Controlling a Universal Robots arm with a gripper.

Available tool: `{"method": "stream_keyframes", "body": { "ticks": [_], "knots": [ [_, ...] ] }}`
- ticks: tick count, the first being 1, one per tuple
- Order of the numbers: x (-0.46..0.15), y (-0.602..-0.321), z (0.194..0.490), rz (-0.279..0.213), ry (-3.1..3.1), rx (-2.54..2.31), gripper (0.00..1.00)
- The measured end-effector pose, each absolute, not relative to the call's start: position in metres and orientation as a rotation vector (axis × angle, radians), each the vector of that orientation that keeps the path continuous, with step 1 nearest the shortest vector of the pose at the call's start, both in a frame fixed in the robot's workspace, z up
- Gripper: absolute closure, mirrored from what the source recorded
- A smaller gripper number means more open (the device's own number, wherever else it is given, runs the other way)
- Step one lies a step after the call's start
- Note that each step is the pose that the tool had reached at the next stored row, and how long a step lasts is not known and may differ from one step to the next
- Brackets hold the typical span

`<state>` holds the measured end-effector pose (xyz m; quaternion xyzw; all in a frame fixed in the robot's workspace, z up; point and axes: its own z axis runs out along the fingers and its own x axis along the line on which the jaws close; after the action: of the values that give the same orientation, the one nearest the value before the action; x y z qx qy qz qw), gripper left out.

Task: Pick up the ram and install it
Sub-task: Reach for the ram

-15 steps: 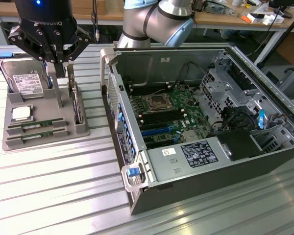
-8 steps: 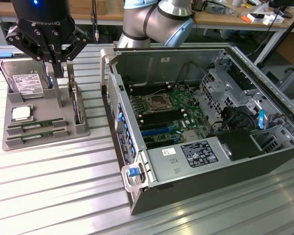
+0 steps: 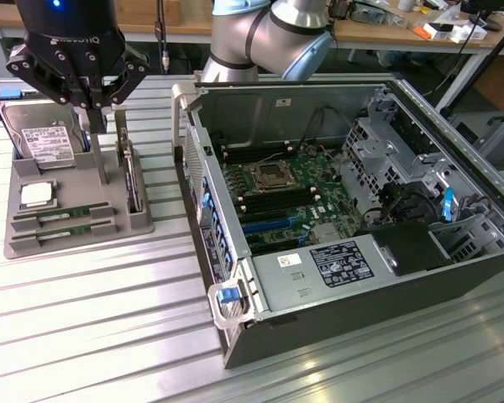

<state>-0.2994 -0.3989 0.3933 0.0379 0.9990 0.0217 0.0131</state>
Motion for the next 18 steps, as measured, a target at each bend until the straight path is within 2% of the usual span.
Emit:
{"method": "stream_keyframes", "body": {
  "ticks": [18],
  "knots": [
    [-0.315, -0.399, 0.393, 0.068, 3.113, 0.118, 0.89]
  ]
}}
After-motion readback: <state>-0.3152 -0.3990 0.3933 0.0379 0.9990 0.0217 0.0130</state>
